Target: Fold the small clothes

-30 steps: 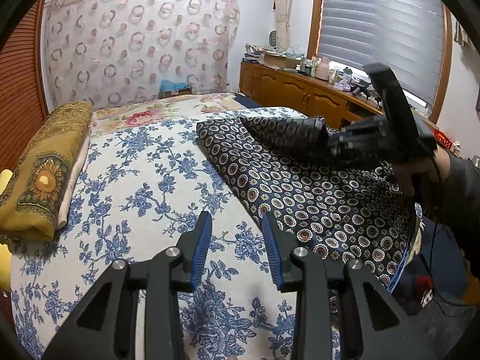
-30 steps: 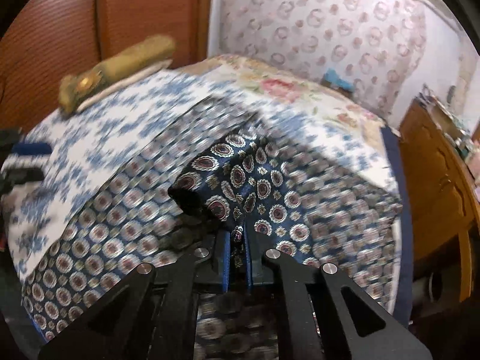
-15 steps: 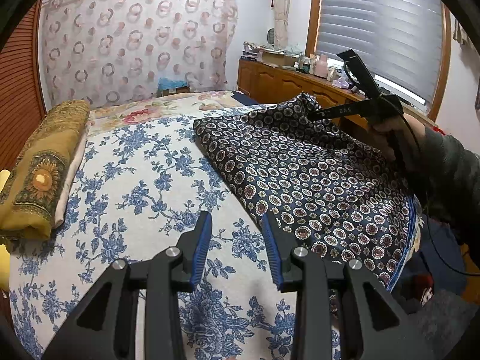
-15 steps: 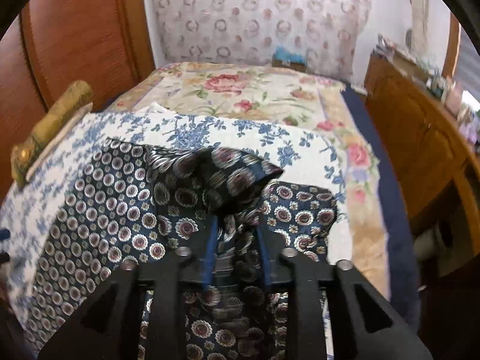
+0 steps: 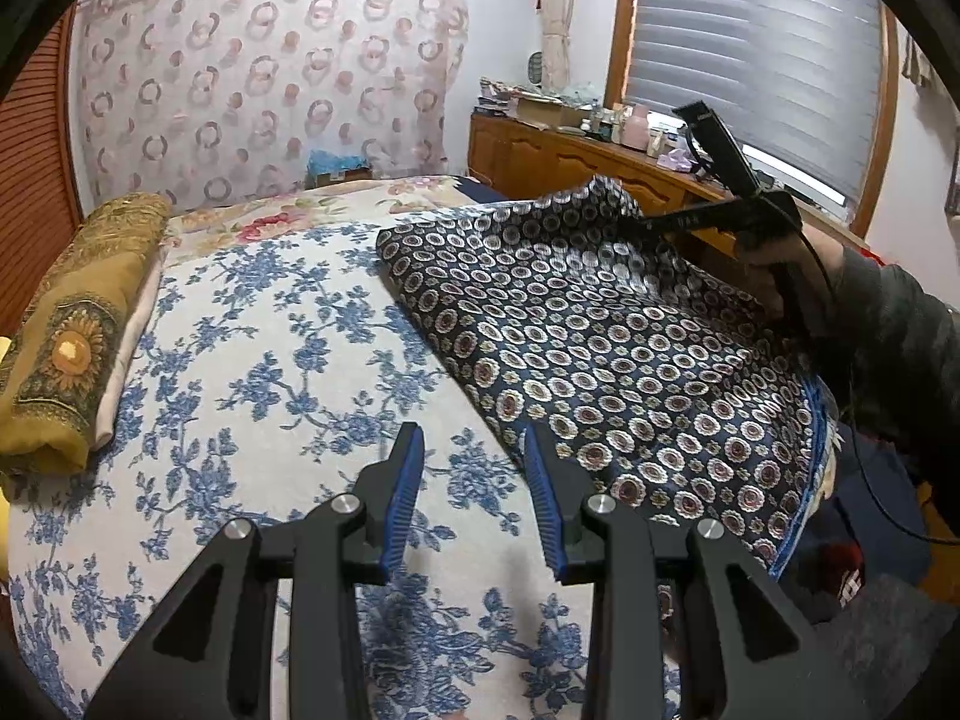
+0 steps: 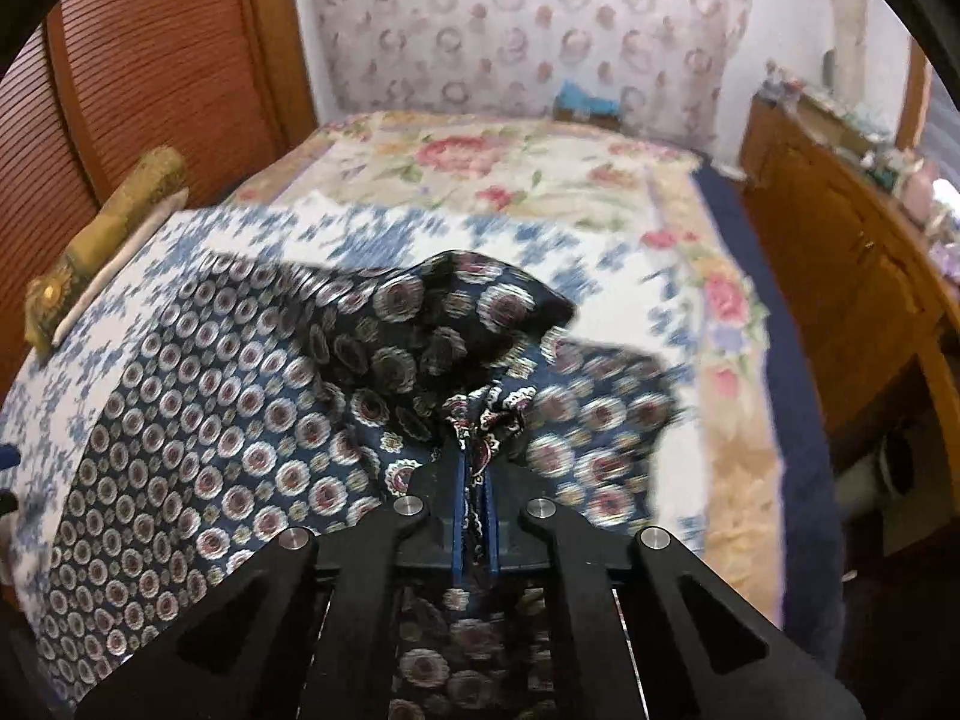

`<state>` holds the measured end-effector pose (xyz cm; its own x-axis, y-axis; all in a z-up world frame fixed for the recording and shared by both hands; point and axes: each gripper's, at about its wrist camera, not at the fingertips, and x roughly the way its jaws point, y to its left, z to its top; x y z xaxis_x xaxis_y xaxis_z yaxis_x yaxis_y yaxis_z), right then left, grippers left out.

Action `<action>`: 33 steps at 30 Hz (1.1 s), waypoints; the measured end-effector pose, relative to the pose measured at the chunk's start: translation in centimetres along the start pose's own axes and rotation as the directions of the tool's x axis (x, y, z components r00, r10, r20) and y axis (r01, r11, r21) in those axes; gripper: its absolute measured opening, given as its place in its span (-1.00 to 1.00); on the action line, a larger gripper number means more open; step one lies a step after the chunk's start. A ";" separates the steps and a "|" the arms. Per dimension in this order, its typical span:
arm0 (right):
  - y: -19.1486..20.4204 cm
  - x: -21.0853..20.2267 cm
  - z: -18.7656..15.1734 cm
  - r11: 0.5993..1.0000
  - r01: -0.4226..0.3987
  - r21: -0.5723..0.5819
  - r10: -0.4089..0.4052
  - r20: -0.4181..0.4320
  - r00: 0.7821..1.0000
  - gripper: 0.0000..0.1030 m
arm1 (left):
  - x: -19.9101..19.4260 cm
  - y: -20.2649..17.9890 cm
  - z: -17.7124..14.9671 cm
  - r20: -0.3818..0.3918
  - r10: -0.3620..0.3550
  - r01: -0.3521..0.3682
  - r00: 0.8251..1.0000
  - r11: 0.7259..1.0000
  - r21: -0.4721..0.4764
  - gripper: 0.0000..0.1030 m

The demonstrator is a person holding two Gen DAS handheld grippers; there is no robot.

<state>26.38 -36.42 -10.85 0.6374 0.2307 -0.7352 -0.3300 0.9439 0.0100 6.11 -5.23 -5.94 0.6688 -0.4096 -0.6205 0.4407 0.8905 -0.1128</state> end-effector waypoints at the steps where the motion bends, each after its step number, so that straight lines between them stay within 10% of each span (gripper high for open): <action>1: -0.4 -0.4 0.1 1.000 0.023 0.011 -0.023 0.014 1.000 -0.96 | 0.0 -0.1 0.0 0.000 -0.004 0.004 1.000 1.000 0.002 -0.36; 6: -1.8 -0.4 0.1 0.985 0.172 0.033 -0.172 -0.008 0.985 -0.90 | 0.4 -0.6 -0.1 -0.011 -0.013 0.013 1.000 1.000 0.009 -0.36; 10: -2.2 -0.9 -0.1 0.973 0.231 0.033 -0.230 -0.013 0.973 -0.31 | 0.5 -0.9 0.0 -0.017 -0.023 0.023 1.000 1.000 0.014 -0.35; 33: 5.2 -8.5 -12.2 0.999 0.026 -0.036 -0.025 0.036 0.999 0.11 | 3.9 -4.0 -1.4 -0.168 -0.091 0.099 0.982 0.994 0.037 -0.33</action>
<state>10.74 -36.30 -12.79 0.6703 0.2155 -0.7101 -0.3381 0.9405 -0.0338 6.10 -10.06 -9.00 0.5156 -0.4500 -0.7292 0.5262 0.8379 -0.1450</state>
